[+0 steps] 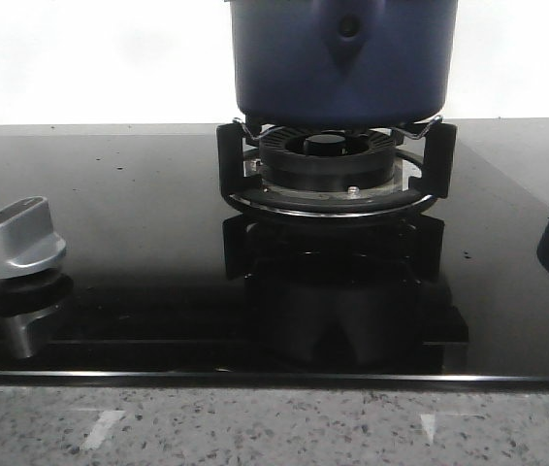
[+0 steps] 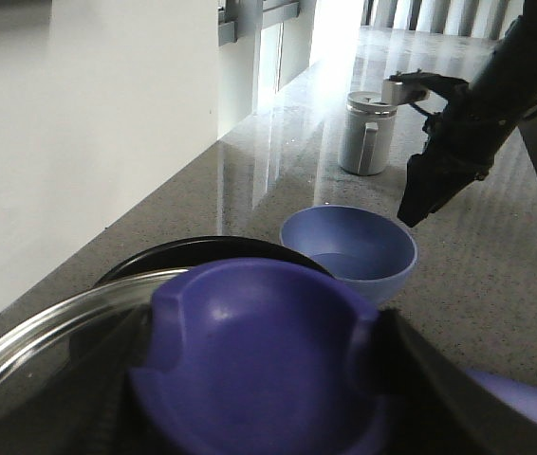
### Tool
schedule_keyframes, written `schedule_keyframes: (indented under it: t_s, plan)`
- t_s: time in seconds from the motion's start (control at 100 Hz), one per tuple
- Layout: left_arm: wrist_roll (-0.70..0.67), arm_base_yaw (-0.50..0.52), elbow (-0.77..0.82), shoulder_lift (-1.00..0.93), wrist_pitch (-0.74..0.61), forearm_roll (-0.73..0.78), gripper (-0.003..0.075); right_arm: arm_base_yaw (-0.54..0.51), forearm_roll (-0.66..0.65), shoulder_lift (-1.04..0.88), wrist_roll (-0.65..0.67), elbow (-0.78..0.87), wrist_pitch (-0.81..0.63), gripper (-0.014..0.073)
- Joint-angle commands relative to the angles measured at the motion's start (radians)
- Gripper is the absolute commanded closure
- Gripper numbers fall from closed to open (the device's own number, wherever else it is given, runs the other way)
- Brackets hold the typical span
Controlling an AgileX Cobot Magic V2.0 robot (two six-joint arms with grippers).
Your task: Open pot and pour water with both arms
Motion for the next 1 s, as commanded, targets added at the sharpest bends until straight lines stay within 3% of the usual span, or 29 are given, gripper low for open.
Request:
schedule_keyframes:
  t_s: [0.0,0.41,0.68,0.99]
  plan:
    - [-0.01,0.0,-0.036,-0.051,-0.008,-0.102,0.0436,-0.015,0.016,0.008,-0.002,-0.03,-0.04,0.0211]
    - [-0.01,0.0,-0.036,-0.051,0.005,-0.102,0.0436,-0.028,0.074,0.112,-0.002,-0.03,-0.063,0.0214]
    - [-0.01,0.0,-0.036,-0.051,0.024,-0.102,0.0436,-0.028,0.081,0.12,-0.002,-0.028,-0.072,0.043]
    - [-0.01,0.0,-0.036,-0.051,0.025,-0.102,0.0436,-0.028,0.101,0.141,-0.002,-0.028,-0.066,0.0441]
